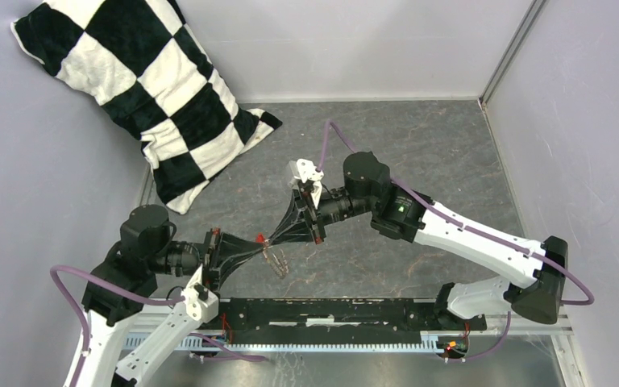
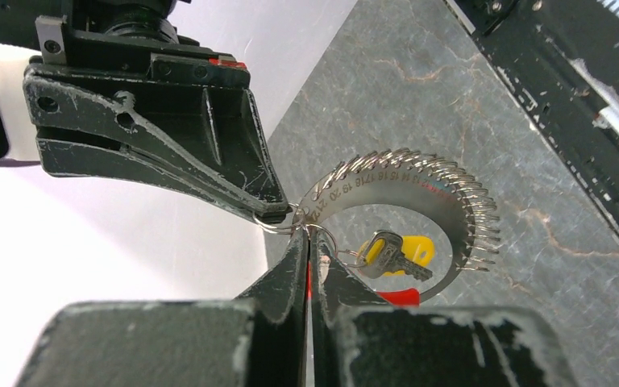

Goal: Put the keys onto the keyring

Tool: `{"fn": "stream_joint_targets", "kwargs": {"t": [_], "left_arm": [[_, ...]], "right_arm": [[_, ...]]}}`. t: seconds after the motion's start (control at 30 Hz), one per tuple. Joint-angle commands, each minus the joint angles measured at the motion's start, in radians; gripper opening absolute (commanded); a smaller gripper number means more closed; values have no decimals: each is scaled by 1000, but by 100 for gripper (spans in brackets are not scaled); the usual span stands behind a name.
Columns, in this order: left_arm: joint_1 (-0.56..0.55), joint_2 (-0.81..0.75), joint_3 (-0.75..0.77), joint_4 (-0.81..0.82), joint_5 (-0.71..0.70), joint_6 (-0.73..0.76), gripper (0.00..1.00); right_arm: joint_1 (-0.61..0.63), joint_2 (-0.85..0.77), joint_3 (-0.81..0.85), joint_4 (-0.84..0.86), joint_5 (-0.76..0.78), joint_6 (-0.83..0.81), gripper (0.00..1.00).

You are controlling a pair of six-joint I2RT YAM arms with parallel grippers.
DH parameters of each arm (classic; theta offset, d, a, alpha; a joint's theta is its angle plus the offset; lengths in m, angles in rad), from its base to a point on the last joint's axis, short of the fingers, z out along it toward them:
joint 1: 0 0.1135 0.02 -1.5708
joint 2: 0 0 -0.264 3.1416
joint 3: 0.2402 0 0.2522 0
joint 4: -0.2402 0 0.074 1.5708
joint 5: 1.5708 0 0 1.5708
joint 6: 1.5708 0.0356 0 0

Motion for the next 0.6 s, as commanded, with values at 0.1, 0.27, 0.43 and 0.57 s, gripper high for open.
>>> {"fn": "stream_joint_targets", "kwargs": {"t": [0.1,0.27,0.43,0.57], "left_arm": [[1,-24,-40,-29,-10,137,17],[1,0,-6,-11,-23,38,41],[0,10,20,166,-46,-314,47],[0,23,19,442,-104,-801,45]], "right_arm": [[-2,-89,-119,369,109,157,1],[-2,-110,-170,418,154,152,1],[-2,-138,-219,456,186,130,1],[-1,-163,-255,475,202,96,1]]}}
